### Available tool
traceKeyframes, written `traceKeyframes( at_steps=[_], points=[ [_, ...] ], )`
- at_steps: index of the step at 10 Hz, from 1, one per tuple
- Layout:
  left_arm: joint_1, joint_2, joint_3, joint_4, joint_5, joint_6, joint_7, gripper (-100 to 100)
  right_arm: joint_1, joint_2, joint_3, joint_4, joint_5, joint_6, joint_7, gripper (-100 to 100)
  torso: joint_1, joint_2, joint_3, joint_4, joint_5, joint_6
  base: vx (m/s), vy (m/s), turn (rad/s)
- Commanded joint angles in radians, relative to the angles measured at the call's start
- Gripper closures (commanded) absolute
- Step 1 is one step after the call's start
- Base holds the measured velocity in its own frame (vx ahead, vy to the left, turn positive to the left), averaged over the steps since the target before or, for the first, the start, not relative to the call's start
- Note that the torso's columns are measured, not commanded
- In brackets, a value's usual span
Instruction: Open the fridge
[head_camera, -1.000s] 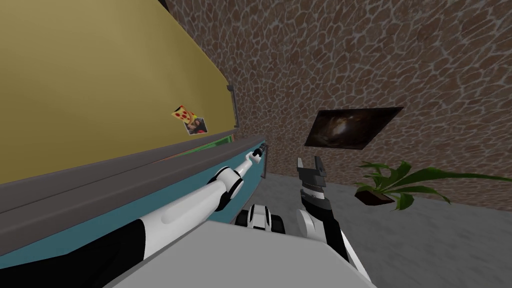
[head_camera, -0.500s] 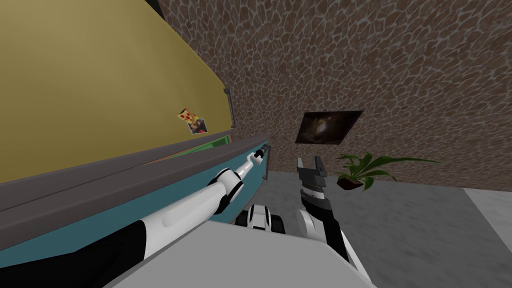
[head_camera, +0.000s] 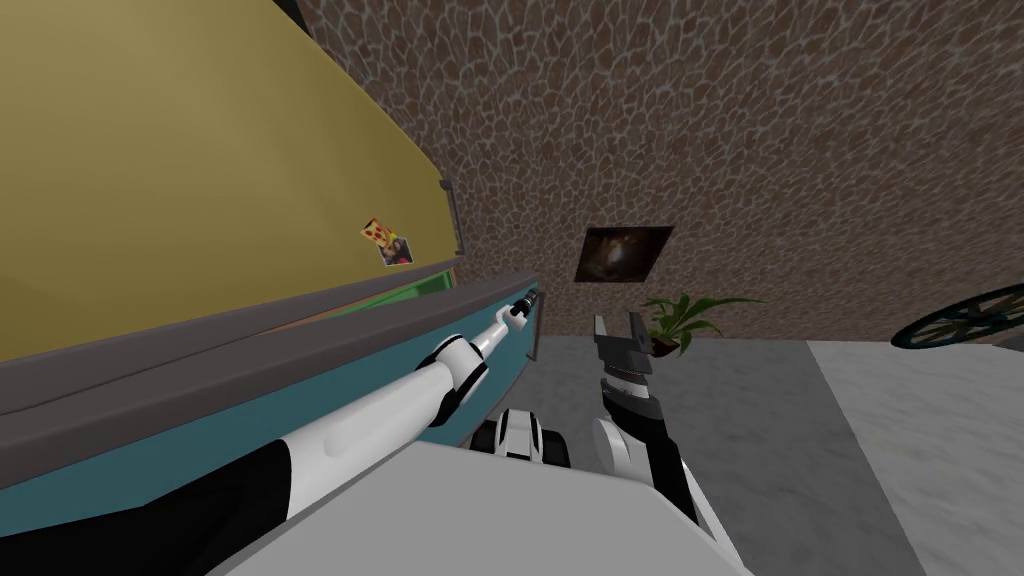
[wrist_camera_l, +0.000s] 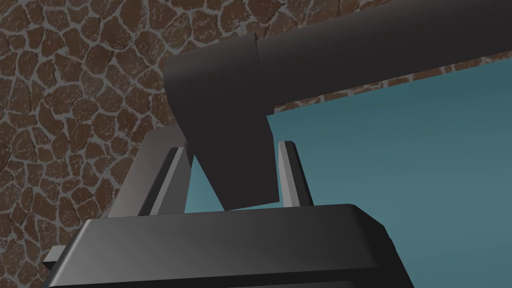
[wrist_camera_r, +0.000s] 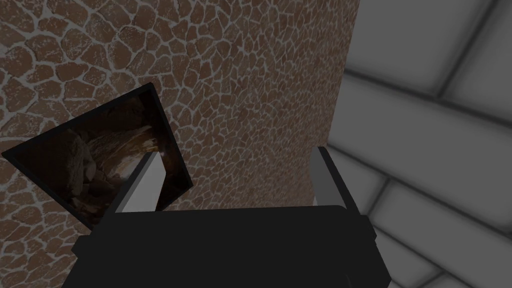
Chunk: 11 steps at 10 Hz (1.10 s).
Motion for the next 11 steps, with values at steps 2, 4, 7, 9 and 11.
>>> traceKeyframes(
  at_steps=[2, 4, 7, 9, 11],
  points=[
    [-0.002, -0.011, -0.028, 0.006, 0.006, -0.004, 0.013, 100, 0.0, 0.0, 0.0, 0.0, 0.0, 0.0, 0.0, 0, 0.002, -0.001, 0.0, 0.001, 0.0, -0.006, -0.15, 0.016, -0.084],
    [-0.002, -0.011, -0.086, -0.006, 0.022, -0.005, 0.044, 100, 0.0, 0.0, 0.0, 0.0, 0.0, 0.0, 0.0, 0, 0.006, 0.0, 0.0, -0.002, 0.001, -0.003, -0.241, 0.025, -0.334],
    [-0.012, 0.025, -0.068, -0.024, 0.016, 0.023, 0.059, -100, 0.0, 0.0, 0.0, 0.0, 0.0, 0.0, 0.0, 0, 0.0, -0.004, -0.003, -0.001, 0.0, -0.001, -0.259, 0.005, -0.339],
    [-0.012, 0.025, -0.068, -0.014, 0.016, 0.023, 0.059, -100, 0.001, 0.0, 0.0, 0.0, 0.0, 0.0, 0.0, 0, 0.01, -0.012, -0.007, 0.001, 0.003, -0.009, -0.006, 0.032, -0.076],
    [-0.017, 0.054, -0.024, -0.039, 0.0, 0.057, 0.059, -100, 0.001, 0.0, 0.0, 0.0, 0.0, 0.0, 0.0, 0, 0.008, -0.002, -0.001, 0.002, 0.003, -0.009, 0.026, 0.013, -0.158]
  ],
)
